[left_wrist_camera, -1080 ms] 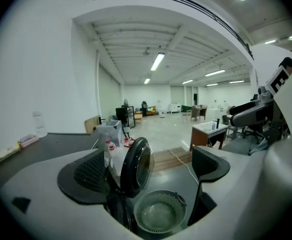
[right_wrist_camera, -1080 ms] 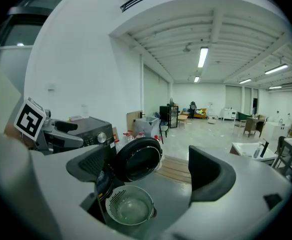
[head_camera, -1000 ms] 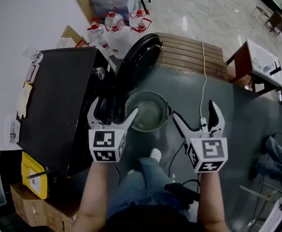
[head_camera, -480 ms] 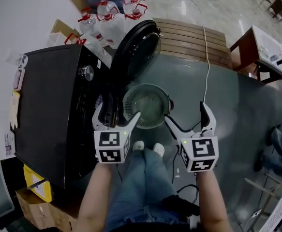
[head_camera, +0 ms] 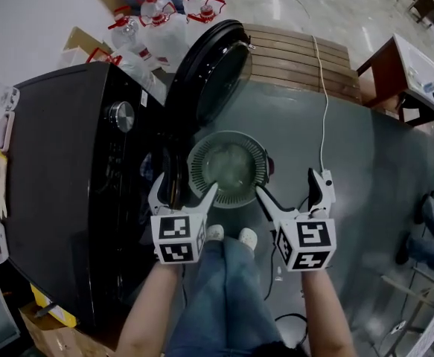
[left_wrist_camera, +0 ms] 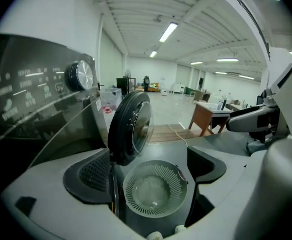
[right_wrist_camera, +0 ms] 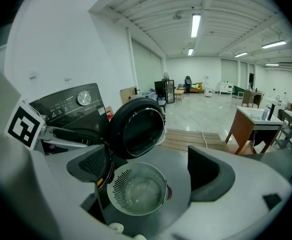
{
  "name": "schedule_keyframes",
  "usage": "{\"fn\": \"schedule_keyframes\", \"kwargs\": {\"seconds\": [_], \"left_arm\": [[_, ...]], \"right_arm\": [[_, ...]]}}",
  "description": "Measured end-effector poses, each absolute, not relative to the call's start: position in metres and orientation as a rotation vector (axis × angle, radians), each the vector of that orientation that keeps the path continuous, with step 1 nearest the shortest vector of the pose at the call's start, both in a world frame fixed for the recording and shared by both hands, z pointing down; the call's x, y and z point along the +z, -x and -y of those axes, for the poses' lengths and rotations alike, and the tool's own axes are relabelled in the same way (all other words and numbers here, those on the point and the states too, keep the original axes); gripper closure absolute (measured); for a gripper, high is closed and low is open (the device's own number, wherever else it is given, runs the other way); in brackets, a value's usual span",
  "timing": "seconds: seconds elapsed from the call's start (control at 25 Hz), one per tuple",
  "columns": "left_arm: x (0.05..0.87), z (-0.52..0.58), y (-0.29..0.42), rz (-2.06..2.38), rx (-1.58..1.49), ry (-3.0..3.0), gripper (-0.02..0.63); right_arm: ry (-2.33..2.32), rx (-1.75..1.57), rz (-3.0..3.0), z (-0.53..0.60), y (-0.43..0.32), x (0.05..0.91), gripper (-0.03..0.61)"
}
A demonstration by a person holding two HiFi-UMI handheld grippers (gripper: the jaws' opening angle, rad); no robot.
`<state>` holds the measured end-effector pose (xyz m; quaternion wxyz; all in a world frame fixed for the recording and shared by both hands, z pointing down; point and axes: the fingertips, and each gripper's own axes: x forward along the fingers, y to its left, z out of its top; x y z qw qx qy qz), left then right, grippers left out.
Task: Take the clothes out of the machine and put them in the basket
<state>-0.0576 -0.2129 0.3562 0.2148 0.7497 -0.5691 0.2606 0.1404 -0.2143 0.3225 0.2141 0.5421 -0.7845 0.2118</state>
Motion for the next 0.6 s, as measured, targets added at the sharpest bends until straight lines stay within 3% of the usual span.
{"fn": "schedule_keyframes", "kwargs": {"seconds": [0.6], "left_arm": [[0.487,0.226,0.138,1.653,0.830,-1.957,0.129]], "right_arm": [[-1.417,0.644,2.129,0.225,-0.068,0.458,0.102]]}}
